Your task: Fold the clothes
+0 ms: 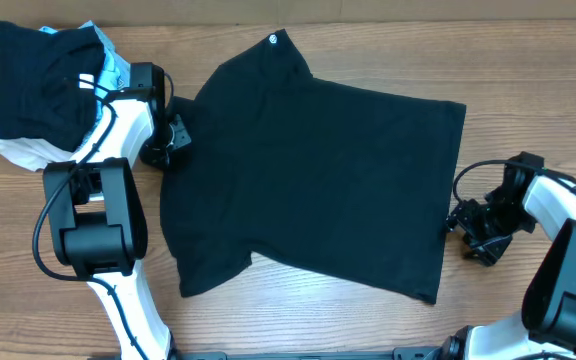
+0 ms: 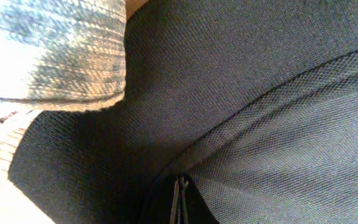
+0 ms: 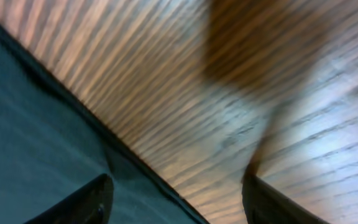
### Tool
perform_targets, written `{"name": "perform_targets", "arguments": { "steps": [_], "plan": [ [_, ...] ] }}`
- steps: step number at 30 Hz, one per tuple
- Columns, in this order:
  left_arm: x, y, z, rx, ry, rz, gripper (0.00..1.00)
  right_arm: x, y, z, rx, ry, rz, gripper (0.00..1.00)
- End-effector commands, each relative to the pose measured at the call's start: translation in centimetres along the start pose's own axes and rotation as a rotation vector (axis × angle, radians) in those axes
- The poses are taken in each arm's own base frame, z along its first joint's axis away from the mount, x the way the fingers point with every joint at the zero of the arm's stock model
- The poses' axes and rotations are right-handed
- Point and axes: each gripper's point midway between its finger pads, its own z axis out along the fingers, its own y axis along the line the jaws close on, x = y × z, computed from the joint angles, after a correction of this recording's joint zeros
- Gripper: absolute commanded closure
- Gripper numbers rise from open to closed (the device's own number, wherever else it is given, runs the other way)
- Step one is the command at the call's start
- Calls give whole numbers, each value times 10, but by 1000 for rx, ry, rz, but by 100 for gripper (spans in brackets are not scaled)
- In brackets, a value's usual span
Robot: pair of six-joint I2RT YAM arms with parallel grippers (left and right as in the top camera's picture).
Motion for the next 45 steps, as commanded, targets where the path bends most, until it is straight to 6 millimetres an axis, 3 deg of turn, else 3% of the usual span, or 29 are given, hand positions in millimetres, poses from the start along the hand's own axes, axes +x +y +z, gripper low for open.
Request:
{"name": "perform_targets", "arguments": {
  "steps": [1,8,11,16,17,19,24,27,29,32,38,45],
  "plan": [
    [19,7,12,-22,94,33,96,16,13,29,-69,34,-55,44],
    [-12,-8,-43,1,65,95,96,-11,29,31,-124,-86,-102,64],
    [-25,-14,-71,12,39,101,96,-19,32,30,-133,-121,-113,64],
    [-40,-19,-105,23,-6,157,90,-37,15,28,-25,-208,-97,69],
    [-41,-18,-110,22,-9,165,90,-41,10,28,5,-228,-68,69],
    [-36,-11,-123,14,20,164,95,-50,-5,24,58,-271,33,59],
    [-31,-4,-175,18,-21,183,95,-58,-9,17,-23,-263,97,57],
    [-24,0,-218,39,-89,166,92,-50,3,11,-145,-193,71,46],
    [-15,7,-246,37,-131,122,86,-40,12,4,-219,-150,43,45],
    [-1,28,-279,-12,-187,37,68,-20,12,-2,-236,-89,20,42],
    [30,49,-311,-49,-197,-31,69,24,1,-7,-180,48,27,39],
    [49,56,-347,2,-285,-48,66,48,-11,-5,-117,136,68,37]
  ]
}}
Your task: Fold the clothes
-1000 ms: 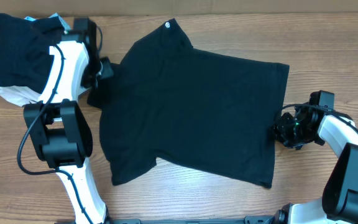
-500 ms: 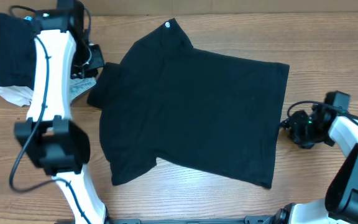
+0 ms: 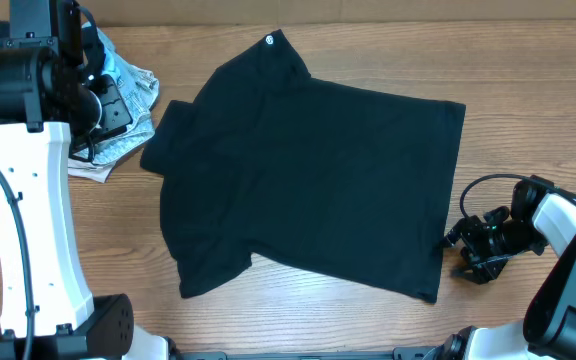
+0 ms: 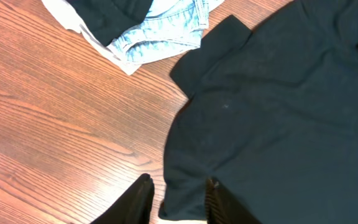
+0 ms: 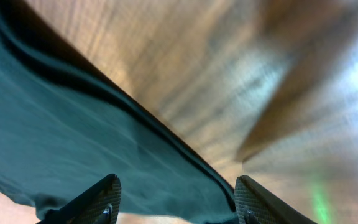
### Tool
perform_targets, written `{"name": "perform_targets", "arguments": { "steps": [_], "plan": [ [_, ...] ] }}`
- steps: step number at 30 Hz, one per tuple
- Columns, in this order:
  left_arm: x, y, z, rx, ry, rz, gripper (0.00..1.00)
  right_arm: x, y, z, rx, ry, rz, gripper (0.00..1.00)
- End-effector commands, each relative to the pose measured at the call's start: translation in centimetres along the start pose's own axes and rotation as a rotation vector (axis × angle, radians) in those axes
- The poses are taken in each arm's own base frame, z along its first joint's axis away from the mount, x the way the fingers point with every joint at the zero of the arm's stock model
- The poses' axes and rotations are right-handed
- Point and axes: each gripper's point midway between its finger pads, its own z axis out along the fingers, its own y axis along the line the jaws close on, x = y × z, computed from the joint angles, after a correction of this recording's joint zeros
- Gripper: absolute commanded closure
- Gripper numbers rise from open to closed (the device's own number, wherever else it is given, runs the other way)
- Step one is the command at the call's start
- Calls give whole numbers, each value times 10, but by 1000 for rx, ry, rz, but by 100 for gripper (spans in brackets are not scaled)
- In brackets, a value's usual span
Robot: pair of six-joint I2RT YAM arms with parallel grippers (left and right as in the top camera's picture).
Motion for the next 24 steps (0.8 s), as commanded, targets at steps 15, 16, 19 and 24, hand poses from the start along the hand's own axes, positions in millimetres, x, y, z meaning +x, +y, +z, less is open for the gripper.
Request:
{"name": "perform_targets", "arguments": {
  "steps": [15,16,19,24],
  "plan": [
    [44,22,4,-46,64,-1,41,40,-25,54,27,67,63,54],
    [48,23,11,-56,86,1,41,41,-25,56,30,68,63,54],
    [59,25,33,-82,145,11,42,36,-24,55,34,48,58,45],
    [62,25,50,-92,162,19,39,36,-16,41,36,60,61,41]
  ]
}}
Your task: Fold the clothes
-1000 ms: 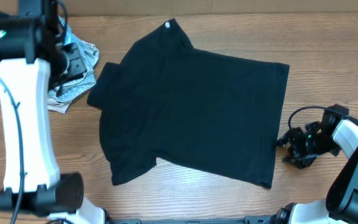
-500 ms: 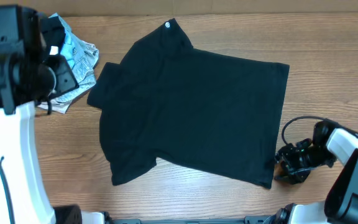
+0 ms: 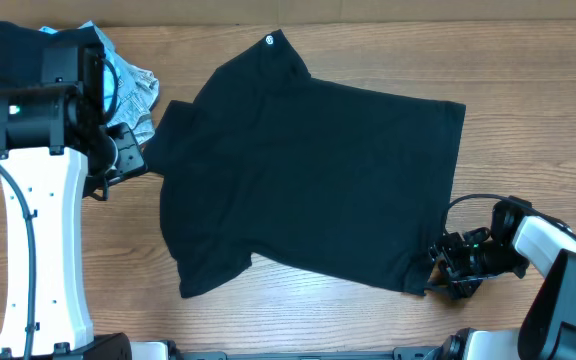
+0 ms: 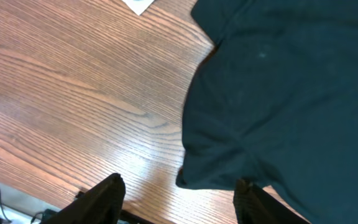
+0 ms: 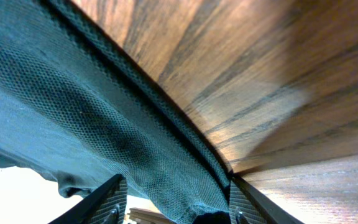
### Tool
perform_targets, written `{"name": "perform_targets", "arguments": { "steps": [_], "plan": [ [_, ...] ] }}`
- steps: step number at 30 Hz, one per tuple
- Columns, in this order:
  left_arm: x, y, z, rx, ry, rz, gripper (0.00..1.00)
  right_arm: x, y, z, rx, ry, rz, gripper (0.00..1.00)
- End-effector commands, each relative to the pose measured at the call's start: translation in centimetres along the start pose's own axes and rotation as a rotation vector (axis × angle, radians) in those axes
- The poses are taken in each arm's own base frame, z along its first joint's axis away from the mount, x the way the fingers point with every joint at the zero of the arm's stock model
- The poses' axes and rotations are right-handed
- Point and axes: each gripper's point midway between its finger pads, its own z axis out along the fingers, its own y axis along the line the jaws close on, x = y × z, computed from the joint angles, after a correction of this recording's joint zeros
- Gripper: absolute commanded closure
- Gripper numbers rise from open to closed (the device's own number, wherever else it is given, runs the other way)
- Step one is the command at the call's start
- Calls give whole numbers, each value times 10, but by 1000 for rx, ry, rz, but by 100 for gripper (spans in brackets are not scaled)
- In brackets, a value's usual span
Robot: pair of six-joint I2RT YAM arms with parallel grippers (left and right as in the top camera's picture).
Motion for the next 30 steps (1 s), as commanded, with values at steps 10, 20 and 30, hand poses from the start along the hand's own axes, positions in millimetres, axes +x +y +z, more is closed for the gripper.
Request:
{"name": "perform_targets", "arguments": {
  "steps": [10,20,30],
  "plan": [
    [-4,3,5,-13,-14,10,33,-1,20,-66,76,-202,-124,41],
    [-10,0,5,0,-40,5,20,21,-10,-47,114,-165,33,43],
    [-11,-1,5,3,-45,5,14,34,-36,-10,112,-98,180,49]
  ]
}}
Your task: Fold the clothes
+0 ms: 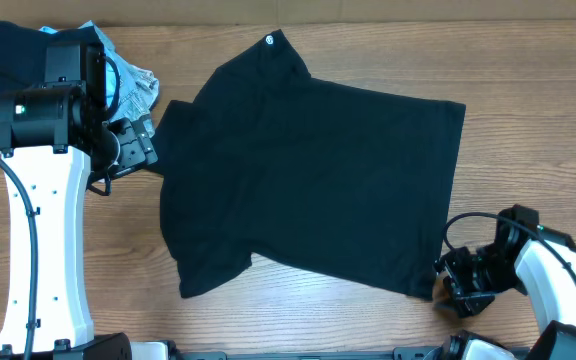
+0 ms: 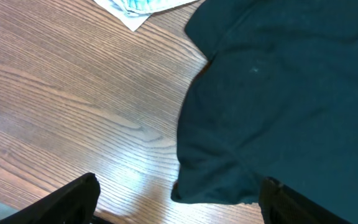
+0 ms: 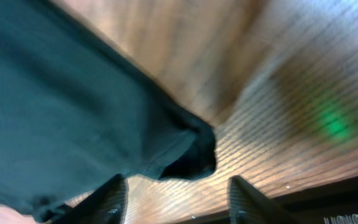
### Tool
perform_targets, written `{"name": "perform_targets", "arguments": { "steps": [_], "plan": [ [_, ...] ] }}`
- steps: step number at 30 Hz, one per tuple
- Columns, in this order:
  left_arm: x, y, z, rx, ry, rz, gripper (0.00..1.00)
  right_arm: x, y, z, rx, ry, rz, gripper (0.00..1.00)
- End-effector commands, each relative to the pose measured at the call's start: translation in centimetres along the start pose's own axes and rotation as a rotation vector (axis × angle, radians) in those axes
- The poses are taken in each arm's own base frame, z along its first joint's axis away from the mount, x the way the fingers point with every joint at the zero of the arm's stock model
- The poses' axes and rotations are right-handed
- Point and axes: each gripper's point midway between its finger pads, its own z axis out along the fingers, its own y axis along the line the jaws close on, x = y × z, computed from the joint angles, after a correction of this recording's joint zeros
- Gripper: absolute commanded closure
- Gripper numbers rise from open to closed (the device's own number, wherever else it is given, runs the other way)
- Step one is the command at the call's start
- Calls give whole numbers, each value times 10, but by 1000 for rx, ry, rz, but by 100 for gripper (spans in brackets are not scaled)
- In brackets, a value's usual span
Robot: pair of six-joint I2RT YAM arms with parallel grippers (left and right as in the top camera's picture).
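A black T-shirt [image 1: 313, 165] lies spread flat on the wooden table, collar at the back. My left gripper [image 1: 133, 145] hangs open, high over the shirt's left sleeve. In the left wrist view the gripper [image 2: 182, 202] looks down on the shirt [image 2: 278, 93], its fingers wide apart and holding nothing. My right gripper [image 1: 455, 285] sits low at the shirt's front right corner. In the right wrist view that gripper [image 3: 179, 202] is open, and the slightly curled corner [image 3: 188, 155] lies just ahead of its fingertips.
A pile of other clothes [image 1: 118, 85], black, white and light blue, lies at the back left behind the left arm; its edge [image 2: 138, 7] shows in the left wrist view. Bare wood surrounds the shirt. The table's front edge runs close to the right gripper.
The left gripper shifted slightly toward the sleeve and its fingers stand wider apart. The right gripper drew back a little from the hem; the shirt's corner now lies ahead of its fingers.
First the left gripper was low on the shirt's left sleeve and the right gripper open beside the right hem. Then the left arm was high near the pile with the sleeve spread out, and the right gripper was further along the hem. Now both are open.
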Motion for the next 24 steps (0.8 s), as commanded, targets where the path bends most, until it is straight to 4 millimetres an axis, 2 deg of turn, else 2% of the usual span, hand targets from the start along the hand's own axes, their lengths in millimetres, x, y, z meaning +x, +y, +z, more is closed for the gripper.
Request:
{"name": "perform_targets", "arguments": {
  "steps": [1,3,6,8,10,13,16,22,24],
  "plan": [
    [0,4,1,-14,-3,7,13,6,-9,12,11,20,54,49],
    [0,4,1,-14,-2,7,12,6,-13,19,12,21,63,51],
    [0,4,1,-14,-3,7,10,1,-14,27,-5,0,79,67],
    [0,4,1,-15,-2,7,9,-5,-7,24,-24,-25,65,75],
    [1,4,2,-16,1,7,9,-10,-1,19,-39,-45,44,76],
    [3,5,6,-20,12,8,8,-16,9,9,-56,-67,-3,90],
    [9,6,15,-31,40,0,7,-17,15,-3,-55,-76,-52,96],
    [30,10,43,-65,130,-33,6,-19,29,-20,-77,-92,-128,96],
    [39,8,56,-63,164,-42,3,-20,29,-20,-78,-94,-129,96]
  ]
}}
